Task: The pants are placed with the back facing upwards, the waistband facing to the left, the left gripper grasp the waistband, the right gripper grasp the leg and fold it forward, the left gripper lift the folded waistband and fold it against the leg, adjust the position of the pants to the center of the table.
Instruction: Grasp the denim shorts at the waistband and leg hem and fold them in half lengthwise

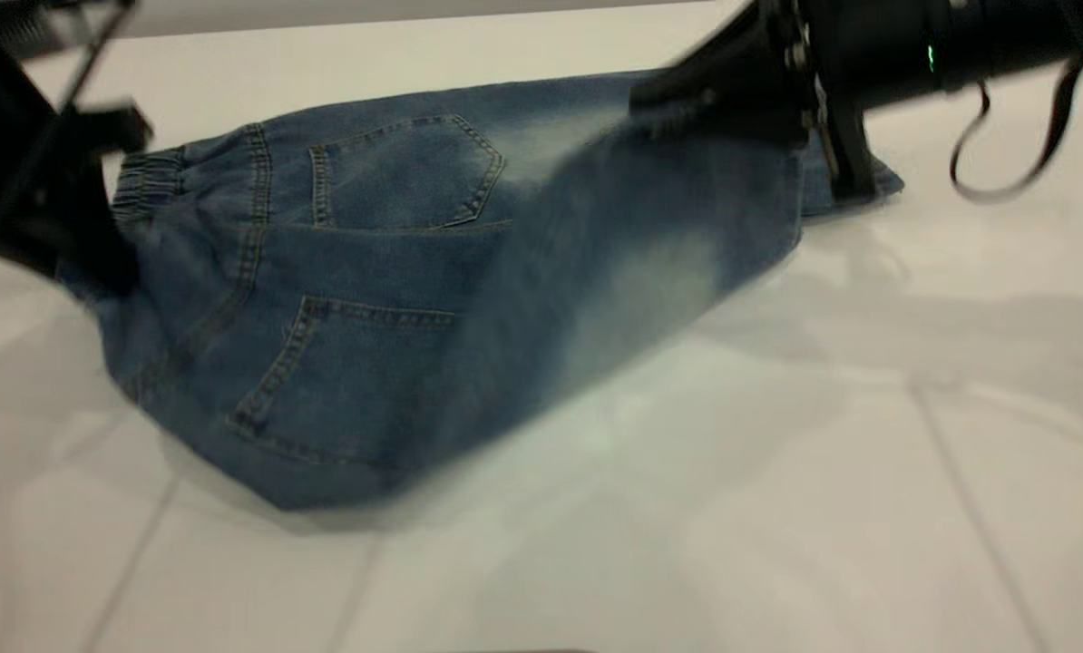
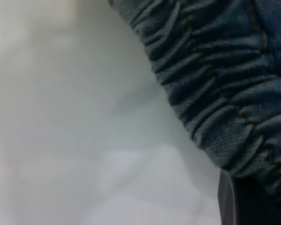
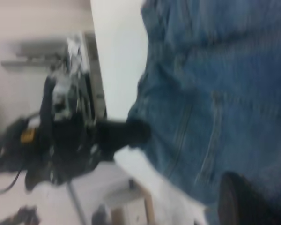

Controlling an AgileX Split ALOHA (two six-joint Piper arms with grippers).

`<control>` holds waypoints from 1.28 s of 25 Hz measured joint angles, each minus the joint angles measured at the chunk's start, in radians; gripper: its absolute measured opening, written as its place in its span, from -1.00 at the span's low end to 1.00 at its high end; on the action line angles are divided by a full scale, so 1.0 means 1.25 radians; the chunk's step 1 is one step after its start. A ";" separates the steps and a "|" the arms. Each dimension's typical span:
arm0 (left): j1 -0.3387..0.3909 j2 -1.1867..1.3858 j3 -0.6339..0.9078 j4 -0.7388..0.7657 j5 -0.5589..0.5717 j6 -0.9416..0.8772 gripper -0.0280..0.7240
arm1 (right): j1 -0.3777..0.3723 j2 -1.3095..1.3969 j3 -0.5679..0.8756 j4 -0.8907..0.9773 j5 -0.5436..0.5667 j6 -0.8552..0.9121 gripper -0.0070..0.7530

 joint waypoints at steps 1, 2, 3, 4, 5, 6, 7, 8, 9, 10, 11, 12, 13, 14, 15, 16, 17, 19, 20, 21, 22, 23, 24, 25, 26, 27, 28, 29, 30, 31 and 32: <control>0.023 0.000 -0.013 -0.038 0.009 0.014 -0.69 | -0.010 0.003 -0.023 -0.003 -0.022 0.016 -0.90; 0.043 0.000 -0.021 -0.071 0.015 0.026 -0.69 | -0.020 0.008 -0.046 -0.003 -0.049 0.029 -0.90; 0.066 0.000 -0.030 -0.096 0.018 0.039 -0.69 | -0.033 0.014 -0.064 -0.003 -0.077 0.041 -0.90; 0.086 0.002 -0.040 -0.124 0.020 0.048 -0.69 | -0.045 0.024 -0.085 -0.003 -0.103 0.053 -0.90; 0.103 0.006 -0.049 -0.152 0.020 0.061 -0.69 | -0.055 0.035 -0.106 -0.003 -0.122 0.059 -0.90; 0.115 0.014 -0.061 -0.178 0.020 0.072 -0.69 | -0.065 0.047 -0.124 -0.003 -0.140 0.068 -0.90; 0.125 0.025 -0.073 -0.198 0.019 0.077 -0.69 | -0.071 0.062 -0.145 -0.003 -0.156 0.075 -0.90; 0.131 0.037 -0.086 -0.224 0.015 0.080 -0.69 | -0.075 0.078 -0.165 -0.003 -0.167 0.082 -0.90; 0.133 0.054 -0.098 -0.251 0.009 0.082 -0.69 | -0.075 0.095 -0.187 -0.003 -0.177 0.087 -0.90; 0.133 0.073 -0.111 -0.279 0.000 0.082 -0.69 | -0.075 0.110 -0.205 -0.003 -0.187 0.090 -0.90; 0.133 0.090 -0.126 -0.303 -0.014 0.083 -0.69 | -0.075 0.129 -0.228 -0.003 -0.196 0.094 -0.90; 0.133 0.112 -0.139 -0.331 -0.028 0.083 -0.69 | -0.075 0.148 -0.250 -0.003 -0.203 0.100 -0.90; 0.133 0.135 -0.155 -0.362 -0.038 0.083 -0.69 | -0.075 0.164 -0.269 -0.003 -0.212 0.108 -0.90; 0.133 0.158 -0.169 -0.388 -0.046 0.083 -0.69 | -0.076 0.182 -0.290 -0.003 -0.223 0.117 -0.90; 0.133 0.177 -0.182 -0.422 -0.051 0.084 -0.69 | -0.077 0.200 -0.310 -0.003 -0.234 0.126 -0.90; 0.134 0.198 -0.192 -0.458 -0.056 0.084 -0.69 | -0.077 0.216 -0.328 -0.003 -0.243 0.130 -0.90; 0.134 0.218 -0.203 -0.493 -0.062 0.085 -0.69 | -0.077 0.228 -0.340 -0.003 -0.253 0.133 -0.90; 0.134 0.249 -0.221 -0.546 -0.074 0.097 -0.69 | -0.077 0.246 -0.360 -0.003 -0.265 0.136 -0.90; 0.134 0.264 -0.228 -0.569 -0.076 0.111 -0.69 | -0.077 0.250 -0.365 -0.003 -0.270 0.136 -0.90; 0.134 0.276 -0.233 -0.586 -0.077 0.130 -0.69 | -0.077 0.252 -0.367 -0.003 -0.273 0.136 -0.90; 0.134 0.284 -0.236 -0.605 -0.077 0.149 -0.69 | -0.077 0.253 -0.369 -0.003 -0.277 0.131 -0.90; 0.134 0.289 -0.237 -0.625 -0.078 0.174 -0.68 | -0.078 0.254 -0.369 -0.003 -0.279 0.125 -0.90; 0.134 0.291 -0.237 -0.642 -0.080 0.204 -0.68 | -0.080 0.254 -0.369 -0.003 -0.279 0.115 -0.90; 0.134 0.293 -0.237 -0.657 -0.081 0.232 -0.66 | -0.082 0.254 -0.369 -0.003 -0.279 0.105 -0.89; 0.134 0.293 -0.238 -0.679 -0.081 0.269 -0.63 | -0.085 0.254 -0.369 -0.003 -0.279 0.099 -0.88; 0.134 0.293 -0.239 -0.705 -0.080 0.307 -0.58 | -0.087 0.254 -0.369 -0.003 -0.278 0.096 -0.86; 0.134 0.293 -0.240 -0.728 -0.076 0.344 -0.51 | -0.090 0.254 -0.369 -0.003 -0.274 0.092 -0.82; 0.134 0.293 -0.241 -0.757 -0.069 0.374 -0.42 | -0.093 0.254 -0.369 -0.003 -0.270 0.088 -0.78; 0.134 0.293 -0.241 -0.788 -0.059 0.408 -0.30 | -0.094 0.254 -0.369 -0.003 -0.265 0.084 -0.71; 0.134 0.293 -0.241 -0.816 -0.046 0.438 -0.15 | -0.097 0.254 -0.369 -0.003 -0.255 0.078 -0.64; 0.134 0.293 -0.241 -0.839 -0.033 0.461 -0.02 | -0.098 0.254 -0.369 -0.003 -0.244 0.070 -0.55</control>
